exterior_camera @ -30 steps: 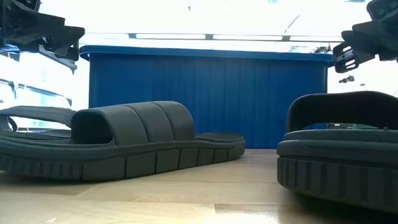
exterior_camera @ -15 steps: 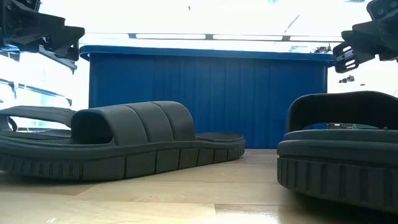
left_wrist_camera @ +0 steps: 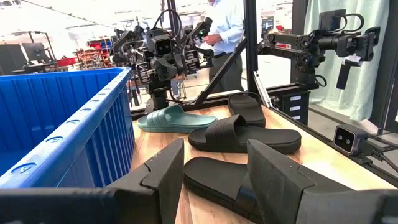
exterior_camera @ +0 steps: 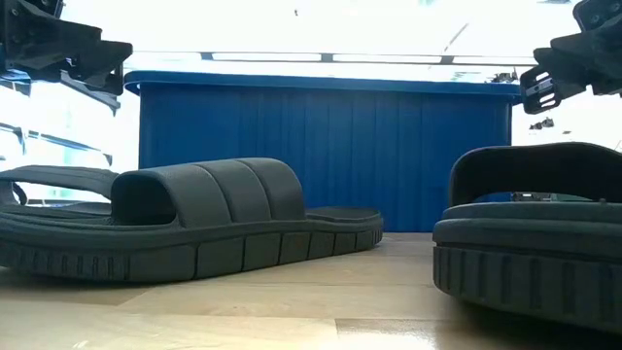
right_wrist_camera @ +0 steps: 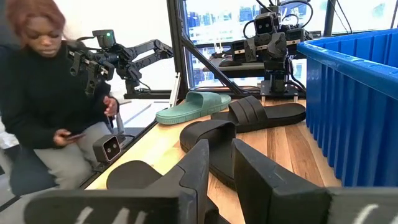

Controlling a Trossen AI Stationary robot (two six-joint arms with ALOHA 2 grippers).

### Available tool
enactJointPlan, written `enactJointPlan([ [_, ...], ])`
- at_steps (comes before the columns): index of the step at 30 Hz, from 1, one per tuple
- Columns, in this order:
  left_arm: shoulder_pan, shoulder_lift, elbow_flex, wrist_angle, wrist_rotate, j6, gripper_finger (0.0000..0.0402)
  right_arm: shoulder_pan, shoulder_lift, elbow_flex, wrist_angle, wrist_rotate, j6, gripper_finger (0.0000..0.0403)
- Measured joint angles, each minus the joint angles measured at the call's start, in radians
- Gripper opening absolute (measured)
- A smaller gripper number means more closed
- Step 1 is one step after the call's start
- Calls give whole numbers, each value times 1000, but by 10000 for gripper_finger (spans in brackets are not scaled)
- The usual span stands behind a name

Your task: Pick and place slides into bin

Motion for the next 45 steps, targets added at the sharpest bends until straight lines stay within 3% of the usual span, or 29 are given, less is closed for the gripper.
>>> enactJointPlan([
  [32, 0, 0, 0, 23, -29, 2, 161, 0, 0, 0, 0, 0, 0, 62],
  [45, 0, 0, 0, 24, -240, 45, 161, 0, 0, 0, 0, 0, 0, 63],
])
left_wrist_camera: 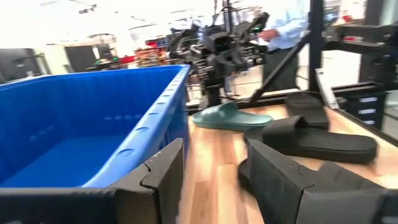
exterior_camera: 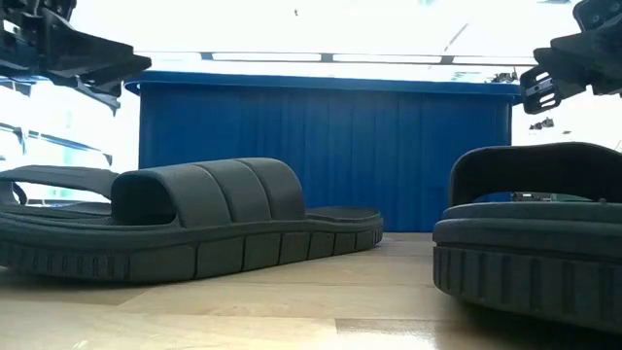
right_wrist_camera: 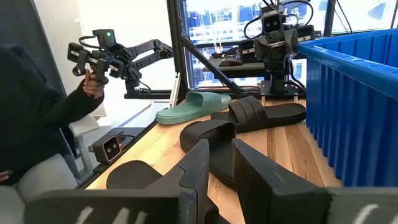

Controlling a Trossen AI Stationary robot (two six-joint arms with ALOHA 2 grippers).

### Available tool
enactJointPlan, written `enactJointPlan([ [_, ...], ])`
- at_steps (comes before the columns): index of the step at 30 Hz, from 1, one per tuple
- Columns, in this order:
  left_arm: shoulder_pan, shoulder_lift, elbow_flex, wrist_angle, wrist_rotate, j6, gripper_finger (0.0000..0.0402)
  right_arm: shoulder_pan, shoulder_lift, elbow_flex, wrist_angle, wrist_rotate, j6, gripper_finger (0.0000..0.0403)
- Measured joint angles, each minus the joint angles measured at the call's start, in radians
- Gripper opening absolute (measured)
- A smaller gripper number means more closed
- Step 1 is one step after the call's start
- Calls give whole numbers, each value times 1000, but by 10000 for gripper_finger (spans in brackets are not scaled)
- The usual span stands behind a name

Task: Pick and place slides into bin
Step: Adjust the blue container

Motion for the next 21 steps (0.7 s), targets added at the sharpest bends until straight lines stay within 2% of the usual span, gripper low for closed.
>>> enactJointPlan([
  [5, 0, 0, 0, -20, -13, -10, 161, 0, 0, 0, 0, 0, 0, 64],
  [12, 0, 0, 0, -31, -17, -101, 161, 0, 0, 0, 0, 0, 0, 63],
  [16, 0, 0, 0, -31, -63, -118, 161, 0, 0, 0, 0, 0, 0, 64],
  [21, 0, 6, 0, -33, -69, -130, 161, 0, 0, 0, 0, 0, 0, 62],
])
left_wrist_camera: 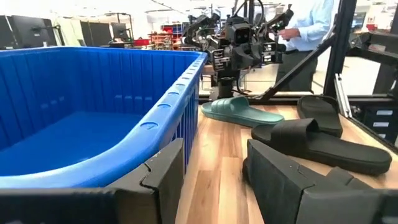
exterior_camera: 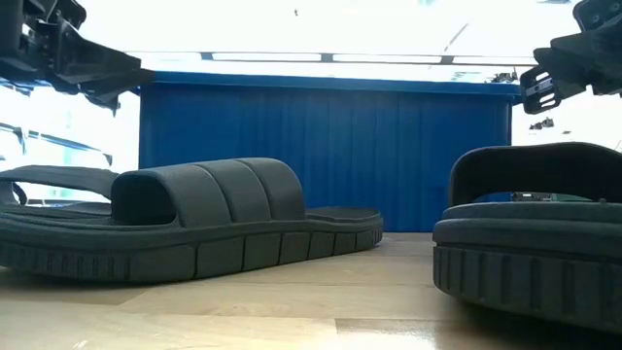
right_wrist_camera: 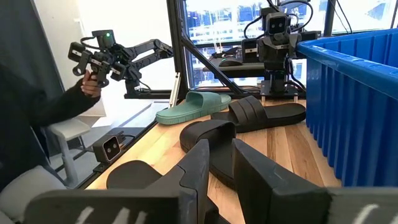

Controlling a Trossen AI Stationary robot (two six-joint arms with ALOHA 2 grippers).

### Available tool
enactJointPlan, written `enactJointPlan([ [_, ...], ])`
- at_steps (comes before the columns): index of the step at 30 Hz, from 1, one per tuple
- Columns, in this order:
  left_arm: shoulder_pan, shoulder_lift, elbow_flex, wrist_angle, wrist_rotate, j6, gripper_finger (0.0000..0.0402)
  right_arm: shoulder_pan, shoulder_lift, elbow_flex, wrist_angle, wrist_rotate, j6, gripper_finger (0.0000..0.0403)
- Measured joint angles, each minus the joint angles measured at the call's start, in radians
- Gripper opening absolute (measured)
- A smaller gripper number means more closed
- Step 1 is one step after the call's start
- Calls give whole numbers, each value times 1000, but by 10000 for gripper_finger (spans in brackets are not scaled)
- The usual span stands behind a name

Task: Pick and place slides into bin
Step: Adjust the blue container

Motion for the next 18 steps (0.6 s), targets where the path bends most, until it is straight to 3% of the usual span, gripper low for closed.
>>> enactJointPlan([
  [8, 0, 0, 0, -59, 115, -4, 161, 0, 0, 0, 0, 0, 0, 63],
  [18, 0, 5, 0, -76, 72, 88, 161, 0, 0, 0, 0, 0, 0, 62],
])
